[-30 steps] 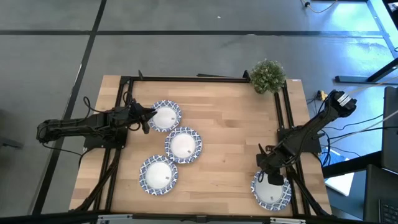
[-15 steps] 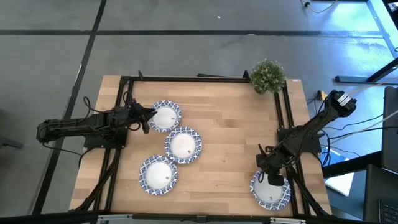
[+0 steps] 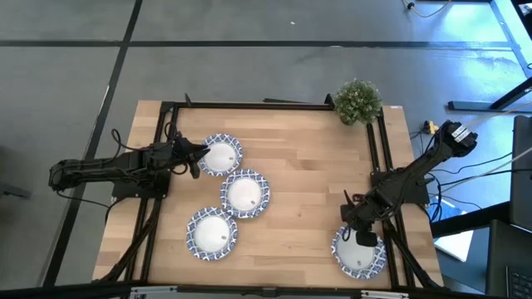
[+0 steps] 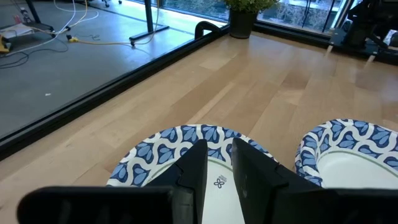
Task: Nest bowls inside each other
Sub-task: Stack the white patterned bowl on top of the other white patterned bowls
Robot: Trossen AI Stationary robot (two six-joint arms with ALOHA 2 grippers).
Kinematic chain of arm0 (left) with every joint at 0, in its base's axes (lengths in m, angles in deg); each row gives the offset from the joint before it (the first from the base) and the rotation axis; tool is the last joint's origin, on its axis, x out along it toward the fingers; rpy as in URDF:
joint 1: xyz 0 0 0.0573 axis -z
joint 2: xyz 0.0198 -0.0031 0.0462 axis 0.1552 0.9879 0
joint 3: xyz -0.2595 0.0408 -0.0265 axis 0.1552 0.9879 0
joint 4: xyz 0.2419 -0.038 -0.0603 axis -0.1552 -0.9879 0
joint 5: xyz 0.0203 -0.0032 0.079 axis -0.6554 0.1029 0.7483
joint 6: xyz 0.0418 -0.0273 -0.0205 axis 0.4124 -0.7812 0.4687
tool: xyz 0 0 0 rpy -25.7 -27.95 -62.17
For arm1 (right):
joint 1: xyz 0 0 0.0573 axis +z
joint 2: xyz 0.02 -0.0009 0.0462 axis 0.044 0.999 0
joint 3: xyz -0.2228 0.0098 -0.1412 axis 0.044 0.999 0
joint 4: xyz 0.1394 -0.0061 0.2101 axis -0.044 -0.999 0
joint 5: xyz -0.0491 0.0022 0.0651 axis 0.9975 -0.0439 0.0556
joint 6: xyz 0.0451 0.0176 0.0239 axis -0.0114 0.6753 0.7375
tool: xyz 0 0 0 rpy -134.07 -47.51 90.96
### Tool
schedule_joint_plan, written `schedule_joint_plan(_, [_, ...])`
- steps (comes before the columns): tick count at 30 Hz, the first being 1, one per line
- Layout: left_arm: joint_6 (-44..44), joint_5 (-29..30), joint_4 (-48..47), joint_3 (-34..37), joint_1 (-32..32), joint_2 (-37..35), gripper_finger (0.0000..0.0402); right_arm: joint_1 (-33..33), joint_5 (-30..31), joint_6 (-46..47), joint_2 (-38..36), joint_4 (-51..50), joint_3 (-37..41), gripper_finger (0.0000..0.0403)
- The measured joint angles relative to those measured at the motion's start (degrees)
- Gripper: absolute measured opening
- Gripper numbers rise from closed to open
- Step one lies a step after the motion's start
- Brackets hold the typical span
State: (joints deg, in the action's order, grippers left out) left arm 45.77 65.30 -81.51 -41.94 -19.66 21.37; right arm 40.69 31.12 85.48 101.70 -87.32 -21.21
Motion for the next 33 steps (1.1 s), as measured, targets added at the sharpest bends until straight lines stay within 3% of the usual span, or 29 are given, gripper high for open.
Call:
schedule_joint_plan(14, [0.0, 0.0, 0.0, 0.0, 0.0, 0.0, 0.0069, -7.6, 0.5, -9.0, 0.0, 5.6, -1.3, 0.0011])
schedule_joint_plan(33, [-0.1, -0.5, 0.0, 0.0, 0.0, 0.0, 0.0069, -23.9, 1.3, -28.8, 0.1, 5.9, -11.3, 0.0013])
